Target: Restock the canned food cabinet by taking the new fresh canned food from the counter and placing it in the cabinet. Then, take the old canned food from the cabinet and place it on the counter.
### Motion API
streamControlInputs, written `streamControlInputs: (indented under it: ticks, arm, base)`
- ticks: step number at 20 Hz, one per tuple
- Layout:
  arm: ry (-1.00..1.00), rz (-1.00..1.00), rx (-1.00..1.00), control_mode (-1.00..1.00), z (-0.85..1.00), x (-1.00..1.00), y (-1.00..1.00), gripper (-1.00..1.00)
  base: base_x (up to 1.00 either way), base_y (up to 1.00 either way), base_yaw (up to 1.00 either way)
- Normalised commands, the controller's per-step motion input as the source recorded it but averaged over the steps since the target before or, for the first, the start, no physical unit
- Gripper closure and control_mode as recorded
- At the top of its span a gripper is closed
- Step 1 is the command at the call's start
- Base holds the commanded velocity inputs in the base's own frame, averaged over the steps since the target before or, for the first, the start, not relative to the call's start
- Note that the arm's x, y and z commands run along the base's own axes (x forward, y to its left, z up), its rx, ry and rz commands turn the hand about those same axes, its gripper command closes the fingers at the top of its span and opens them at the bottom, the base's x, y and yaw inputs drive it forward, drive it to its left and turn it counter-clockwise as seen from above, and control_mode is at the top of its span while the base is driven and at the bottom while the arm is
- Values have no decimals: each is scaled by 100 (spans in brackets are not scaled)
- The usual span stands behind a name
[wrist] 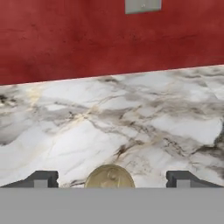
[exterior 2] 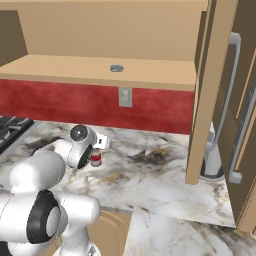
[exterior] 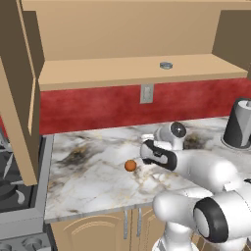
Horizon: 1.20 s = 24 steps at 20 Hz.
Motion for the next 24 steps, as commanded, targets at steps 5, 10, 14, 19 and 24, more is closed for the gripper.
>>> streamControlInputs:
  ticks: [5,10,14,19,24]
  arm:
    - [0,-2,0,-100,100,-99,-16,-100]
    - [0,0,0,-100,100,-100,-30,-100]
    - [0,0,0,-100,96,-100,-44,-100]
    - [0,0,0,-100,73,-100,-36,-100]
    - [0,1,-5,-100,60,-100,-22,-100]
  base:
    - [0,0,0]
    - [0,0,0]
    - [0,0,0]
    - [0,0,0]
    - [0,0,0]
